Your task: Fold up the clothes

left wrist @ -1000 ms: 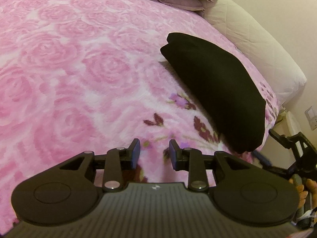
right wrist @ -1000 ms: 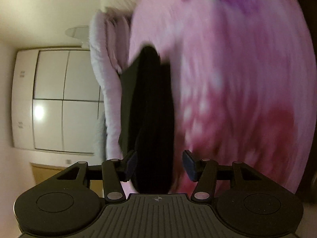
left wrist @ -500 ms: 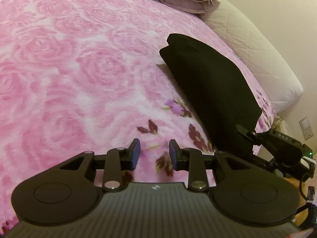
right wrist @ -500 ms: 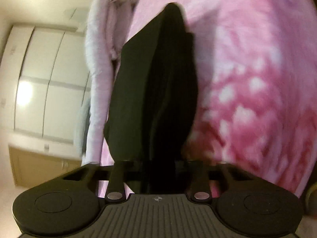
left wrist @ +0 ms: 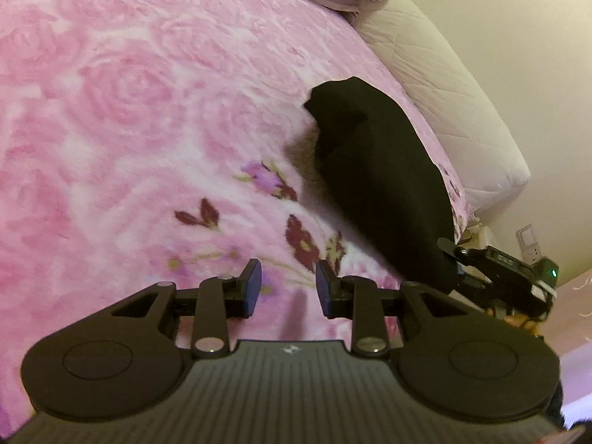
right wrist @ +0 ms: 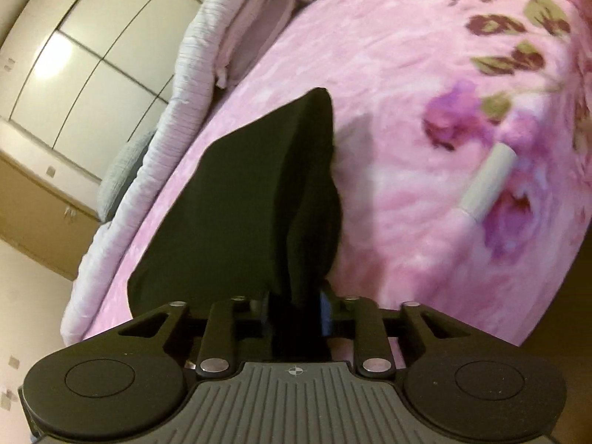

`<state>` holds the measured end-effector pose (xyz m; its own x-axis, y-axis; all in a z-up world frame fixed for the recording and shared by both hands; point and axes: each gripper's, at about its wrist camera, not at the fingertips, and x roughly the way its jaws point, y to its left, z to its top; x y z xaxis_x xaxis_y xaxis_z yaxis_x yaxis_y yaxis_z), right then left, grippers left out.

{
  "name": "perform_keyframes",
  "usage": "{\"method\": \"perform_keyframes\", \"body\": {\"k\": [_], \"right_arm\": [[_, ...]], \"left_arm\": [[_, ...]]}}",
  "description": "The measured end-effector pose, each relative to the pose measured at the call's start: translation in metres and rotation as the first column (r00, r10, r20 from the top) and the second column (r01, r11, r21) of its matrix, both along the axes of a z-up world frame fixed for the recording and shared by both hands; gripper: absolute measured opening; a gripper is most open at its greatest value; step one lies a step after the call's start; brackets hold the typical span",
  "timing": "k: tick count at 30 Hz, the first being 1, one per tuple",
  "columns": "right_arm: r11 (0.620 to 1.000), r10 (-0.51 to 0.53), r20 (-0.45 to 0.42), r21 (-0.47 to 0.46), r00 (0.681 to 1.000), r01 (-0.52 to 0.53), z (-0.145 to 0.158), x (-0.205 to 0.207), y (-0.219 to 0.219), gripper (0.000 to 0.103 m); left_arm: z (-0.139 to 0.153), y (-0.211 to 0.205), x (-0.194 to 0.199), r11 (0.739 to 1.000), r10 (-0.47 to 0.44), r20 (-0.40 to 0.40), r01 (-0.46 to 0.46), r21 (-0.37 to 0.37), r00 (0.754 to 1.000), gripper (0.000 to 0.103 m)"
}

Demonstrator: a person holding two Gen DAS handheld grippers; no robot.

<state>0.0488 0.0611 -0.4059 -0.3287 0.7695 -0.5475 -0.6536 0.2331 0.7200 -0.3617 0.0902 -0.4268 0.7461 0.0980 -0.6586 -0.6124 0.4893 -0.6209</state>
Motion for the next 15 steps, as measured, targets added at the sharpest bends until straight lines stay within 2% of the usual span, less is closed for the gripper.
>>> {"method": "perform_keyframes", "body": {"k": [2, 3, 4, 5, 7, 10, 15], "right_arm": [[0.996, -0.078, -0.037, 0.027, 0.996, 0.079, 0.007, -0.008, -0.002, 0.048], [0.987, -0.147, -0.066, 0.053, 0.987, 0.151, 0.011, -0.011, -0.015, 0.052], [0.972, -0.216, -0.107, 0.074, 0.971, 0.224, 0.011, -0.013, -0.029, 0.066], [0.953, -0.276, -0.165, 0.078, 0.947, 0.291, 0.007, -0.018, -0.045, 0.076], [0.930, -0.335, -0.285, 0.050, 0.898, 0.363, -0.003, -0.025, -0.068, 0.076], [0.930, -0.329, -0.422, 0.011, 0.845, 0.367, -0.018, -0.036, -0.083, 0.076], [0.928, -0.337, -0.464, -0.019, 0.819, 0.371, -0.034, -0.044, -0.061, 0.076]], "left_arm": [[-0.003, 0.002, 0.000, 1.000, 0.011, 0.014, -0.011, -0.021, 1.000, 0.026], [-0.004, 0.003, 0.000, 0.999, 0.020, 0.022, -0.019, -0.031, 1.000, 0.026], [-0.005, 0.005, -0.001, 0.999, 0.028, 0.029, -0.026, -0.041, 0.999, 0.026], [-0.006, 0.005, -0.001, 0.998, 0.033, 0.035, -0.031, -0.048, 0.999, 0.026], [-0.007, 0.006, 0.000, 0.998, 0.038, 0.039, -0.036, -0.052, 0.999, 0.026], [-0.007, 0.007, 0.001, 0.998, 0.038, 0.043, -0.036, -0.050, 0.998, 0.026], [-0.009, 0.007, 0.002, 0.997, 0.052, 0.054, -0.049, -0.055, 0.997, 0.026]]}}
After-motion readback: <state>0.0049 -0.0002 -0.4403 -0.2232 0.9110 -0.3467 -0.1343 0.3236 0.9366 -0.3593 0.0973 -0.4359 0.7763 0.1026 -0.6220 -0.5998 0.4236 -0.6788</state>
